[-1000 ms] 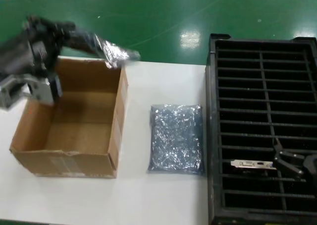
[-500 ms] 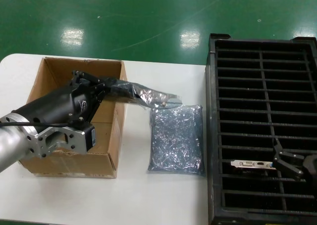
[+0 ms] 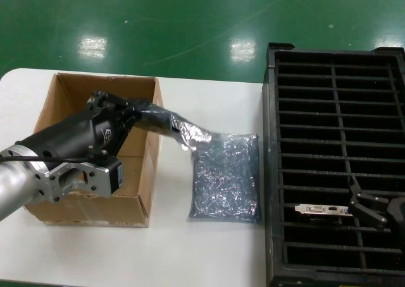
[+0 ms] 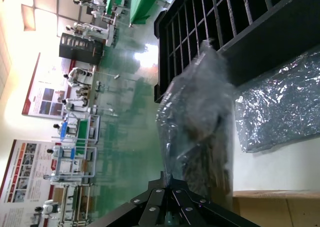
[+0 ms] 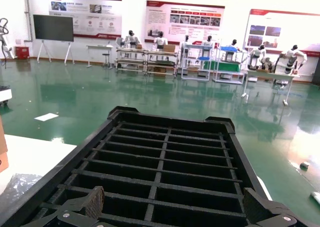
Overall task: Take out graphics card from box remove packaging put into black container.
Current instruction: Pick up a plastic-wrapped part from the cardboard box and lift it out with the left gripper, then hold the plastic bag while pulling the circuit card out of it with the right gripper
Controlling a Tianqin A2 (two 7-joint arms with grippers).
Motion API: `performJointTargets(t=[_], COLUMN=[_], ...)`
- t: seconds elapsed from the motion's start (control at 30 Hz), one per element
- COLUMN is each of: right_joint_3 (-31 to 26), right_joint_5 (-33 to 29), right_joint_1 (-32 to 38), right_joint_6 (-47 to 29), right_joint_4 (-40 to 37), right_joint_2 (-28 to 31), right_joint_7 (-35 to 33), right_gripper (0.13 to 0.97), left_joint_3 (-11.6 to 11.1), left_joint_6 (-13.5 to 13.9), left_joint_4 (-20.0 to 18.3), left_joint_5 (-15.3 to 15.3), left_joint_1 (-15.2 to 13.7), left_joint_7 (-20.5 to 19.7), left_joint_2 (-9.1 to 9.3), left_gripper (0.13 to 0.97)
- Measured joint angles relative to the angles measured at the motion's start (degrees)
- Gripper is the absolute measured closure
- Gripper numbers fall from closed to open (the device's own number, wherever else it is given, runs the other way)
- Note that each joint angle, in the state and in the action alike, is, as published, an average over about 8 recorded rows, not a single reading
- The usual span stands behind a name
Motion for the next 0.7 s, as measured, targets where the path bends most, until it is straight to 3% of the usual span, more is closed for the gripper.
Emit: performJointTargets(t=[0.17,0.5,0.7], right_joint_3=[1.6,6.9,5.8], right_joint_5=[0.2,4.0,5.2], right_joint_1=[0.4,2.1,2.8], right_joint_6=[-2.2,-13.9,-16.6], right_joint_4=[0.2,1.2,1.4], right_joint_2=[-1.5,-6.6,-4.5], right_joint_7=[-2.4,-14.5,-13.2], right_gripper=[0.129,0.129,0.156], left_joint_3=[0.0,0.0,0.0], left_joint_6=[0.0,0.0,0.0], left_joint_4=[0.0,0.0,0.0], left_joint_5=[0.0,0.0,0.0], left_joint_1=[0.0,0.0,0.0], left_joint_7=[0.0,0.0,0.0], left_joint_2=[0.00,0.00,0.00], left_gripper=[0.957,0.957,0.957])
